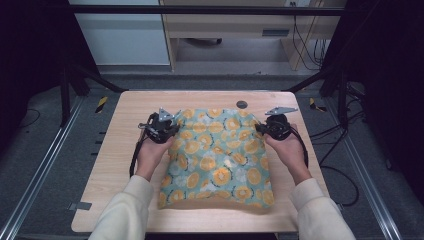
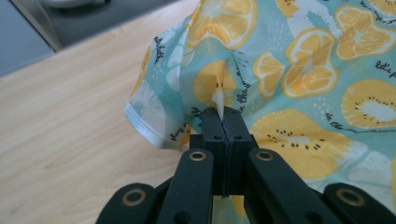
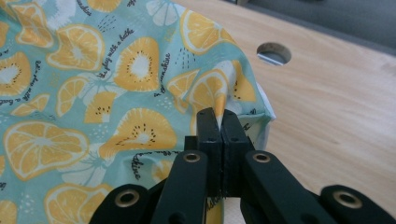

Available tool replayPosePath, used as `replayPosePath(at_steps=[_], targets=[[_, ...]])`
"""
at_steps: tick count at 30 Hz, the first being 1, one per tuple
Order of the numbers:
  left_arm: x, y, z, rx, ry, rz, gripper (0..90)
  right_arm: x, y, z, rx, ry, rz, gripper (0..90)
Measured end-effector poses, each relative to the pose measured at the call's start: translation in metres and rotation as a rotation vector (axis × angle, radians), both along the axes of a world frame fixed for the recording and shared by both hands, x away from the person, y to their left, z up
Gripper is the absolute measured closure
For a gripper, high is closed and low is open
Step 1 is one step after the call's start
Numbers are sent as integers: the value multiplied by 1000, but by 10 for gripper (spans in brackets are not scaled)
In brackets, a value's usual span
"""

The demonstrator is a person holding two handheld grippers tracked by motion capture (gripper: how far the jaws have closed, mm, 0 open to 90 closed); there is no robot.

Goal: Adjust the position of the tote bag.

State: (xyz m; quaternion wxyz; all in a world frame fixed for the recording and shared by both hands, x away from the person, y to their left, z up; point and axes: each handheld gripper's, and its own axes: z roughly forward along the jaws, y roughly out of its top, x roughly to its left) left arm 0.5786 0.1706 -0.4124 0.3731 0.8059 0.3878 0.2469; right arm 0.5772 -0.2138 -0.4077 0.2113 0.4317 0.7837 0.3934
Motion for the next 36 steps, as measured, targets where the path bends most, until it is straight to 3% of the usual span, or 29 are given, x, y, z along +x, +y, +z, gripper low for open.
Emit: replayPosePath(at_steps=[6,9,12,18,24,27,29,32,36], targets=[[0,-8,19,26,-57,-13,900,-3,-8,15,-5,-33,4,896],[1,-10,25,19,-78,-16,900,-3,-11,19,-2,-43,3,897],[1,-11,27,7,-87,-13,900,-3,-14,19,-1,-53,3,898],[-5,-12,30,25,-125,-30,900,-9,-14,19,-13,-85,9,898],[-15,-13,27,64,-166,-52,900,-18,-17,17,-8,-116,24,898],[-20,-11,25,28,-168,-57,900,-24,-18,16,-6,-134,30,899],[-27,-10,23,28,-182,-64,900,-30,-19,15,1,-145,35,899],[-36,-11,20,63,-202,-80,900,-39,-18,11,-29,-166,47,899],[-42,-10,13,45,-210,-86,900,-47,-20,4,-33,-175,61,899]])
